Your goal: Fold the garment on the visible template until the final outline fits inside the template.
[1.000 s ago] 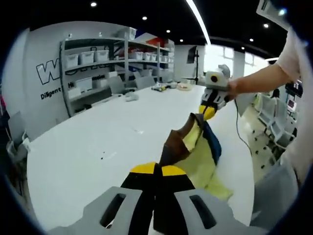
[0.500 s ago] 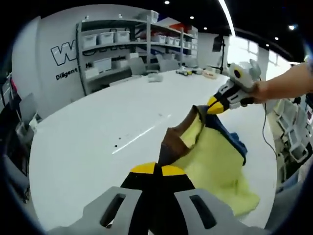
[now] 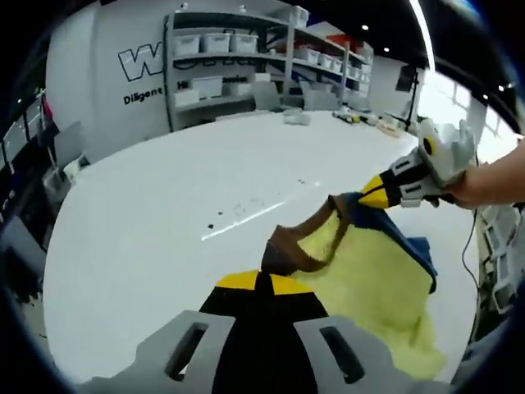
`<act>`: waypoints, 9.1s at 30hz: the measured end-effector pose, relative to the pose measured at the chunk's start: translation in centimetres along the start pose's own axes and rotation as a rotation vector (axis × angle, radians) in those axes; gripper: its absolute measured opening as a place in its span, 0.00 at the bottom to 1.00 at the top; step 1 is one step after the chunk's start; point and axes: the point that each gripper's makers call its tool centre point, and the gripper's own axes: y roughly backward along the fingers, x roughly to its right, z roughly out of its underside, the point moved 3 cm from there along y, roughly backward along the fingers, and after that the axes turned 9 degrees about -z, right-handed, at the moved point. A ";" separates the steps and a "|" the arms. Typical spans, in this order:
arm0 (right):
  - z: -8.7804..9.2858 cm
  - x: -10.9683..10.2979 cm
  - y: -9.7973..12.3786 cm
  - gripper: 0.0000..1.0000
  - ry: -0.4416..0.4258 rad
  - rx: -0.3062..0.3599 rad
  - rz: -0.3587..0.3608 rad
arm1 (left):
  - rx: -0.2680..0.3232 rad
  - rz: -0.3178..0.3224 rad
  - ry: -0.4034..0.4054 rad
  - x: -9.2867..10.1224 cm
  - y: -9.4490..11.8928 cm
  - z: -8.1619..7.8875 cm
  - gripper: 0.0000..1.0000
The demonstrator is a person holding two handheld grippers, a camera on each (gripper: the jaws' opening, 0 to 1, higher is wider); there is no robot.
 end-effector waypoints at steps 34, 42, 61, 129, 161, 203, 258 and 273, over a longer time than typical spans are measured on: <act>6.0 -19.7 7.4 0.17 0.130 0.122 -0.368 | -0.054 0.352 -0.191 11.9 11.7 16.2 0.21; 8.3 -22.9 7.0 0.26 0.187 0.062 -0.451 | -0.096 0.375 -0.328 13.9 10.0 18.0 0.26; 7.0 -21.9 6.5 0.00 0.195 0.060 -0.452 | -0.051 0.381 -0.402 14.8 9.2 16.7 0.00; 7.0 -22.7 9.6 0.25 -0.118 0.022 -0.440 | -0.122 0.283 -0.010 11.4 12.6 14.1 0.01; 11.1 -21.9 10.1 0.00 -0.020 -0.083 -0.334 | -0.238 0.202 -0.226 9.8 14.0 22.7 0.21; 14.2 -32.0 16.3 0.00 0.460 -0.310 -0.529 | -0.396 0.308 -0.227 11.0 22.4 28.8 0.02; 16.8 -14.0 12.7 0.07 -0.280 -0.209 -0.157 | -0.334 -0.105 0.275 -3.5 17.0 25.8 0.08; 20.2 -10.8 15.7 0.00 -0.358 -0.233 -0.078 | -0.339 -0.192 0.216 -8.4 18.7 26.5 0.07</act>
